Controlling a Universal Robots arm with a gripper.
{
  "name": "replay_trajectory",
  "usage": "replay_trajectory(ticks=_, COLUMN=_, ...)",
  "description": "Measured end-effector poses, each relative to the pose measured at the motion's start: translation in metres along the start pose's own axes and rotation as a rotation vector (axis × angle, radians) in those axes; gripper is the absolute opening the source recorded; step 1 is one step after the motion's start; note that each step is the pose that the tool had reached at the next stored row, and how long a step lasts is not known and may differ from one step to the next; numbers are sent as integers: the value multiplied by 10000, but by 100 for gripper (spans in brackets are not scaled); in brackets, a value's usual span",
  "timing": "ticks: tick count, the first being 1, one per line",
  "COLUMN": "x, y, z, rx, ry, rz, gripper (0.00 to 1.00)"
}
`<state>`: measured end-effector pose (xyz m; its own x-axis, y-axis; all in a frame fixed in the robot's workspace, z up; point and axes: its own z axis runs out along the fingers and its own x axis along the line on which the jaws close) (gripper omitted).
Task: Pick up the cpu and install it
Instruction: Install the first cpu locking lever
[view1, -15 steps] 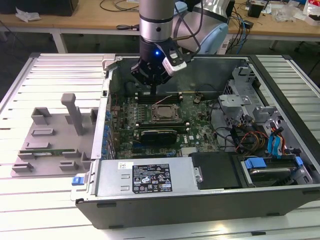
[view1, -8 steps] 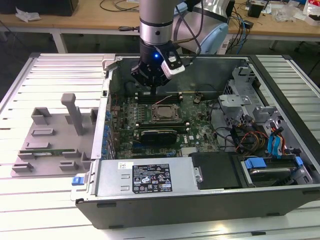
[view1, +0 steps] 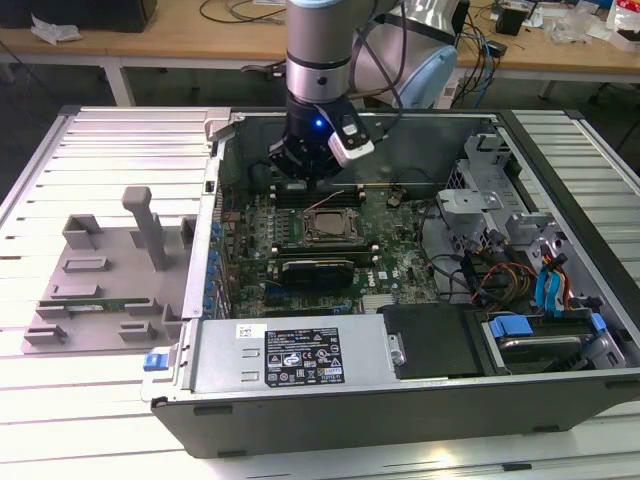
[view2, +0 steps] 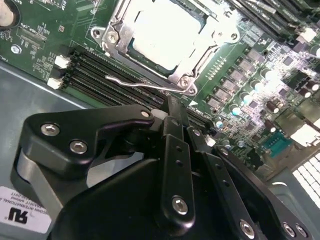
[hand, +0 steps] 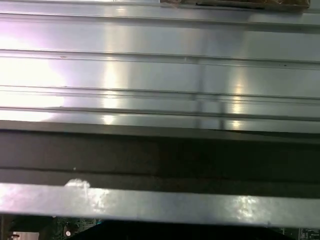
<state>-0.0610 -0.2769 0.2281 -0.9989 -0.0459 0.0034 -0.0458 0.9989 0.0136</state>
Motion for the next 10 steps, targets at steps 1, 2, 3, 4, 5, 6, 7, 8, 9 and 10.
replay_trajectory(ticks=1, x=-8, y=-1, z=9, rx=1, ry=1, rz=-26, gripper=11)
replay_trajectory(ticks=2, x=-19, y=-1, z=20, rx=0, ry=3, rz=-53, gripper=11)
replay_trajectory(ticks=3, x=-40, y=-2, z=40, rx=1, ry=6, rz=-92, gripper=11)
replay_trajectory(ticks=4, x=-66, y=-3, z=62, rx=1, ry=10, rz=-135, gripper=11)
replay_trajectory(ticks=5, x=-83, y=-4, z=81, rx=1, ry=12, rz=-183, gripper=11)
replay_trajectory(ticks=6, x=-89, y=-4, z=91, rx=2, ry=13, rz=-220, gripper=11)
replay_trajectory(ticks=7, x=-94, y=-4, z=98, rx=1, ry=12, rz=-248, gripper=11)
replay_trajectory(ticks=8, x=-99, y=-4, z=104, rx=1, ry=13, rz=-267, gripper=11)
replay_trajectory(ticks=9, x=-108, y=-4, z=109, rx=1, ry=14, rz=-288, gripper=11)
replay_trajectory(ticks=10, x=-128, y=-5, z=120, rx=2, ry=16, rz=-316, gripper=11)
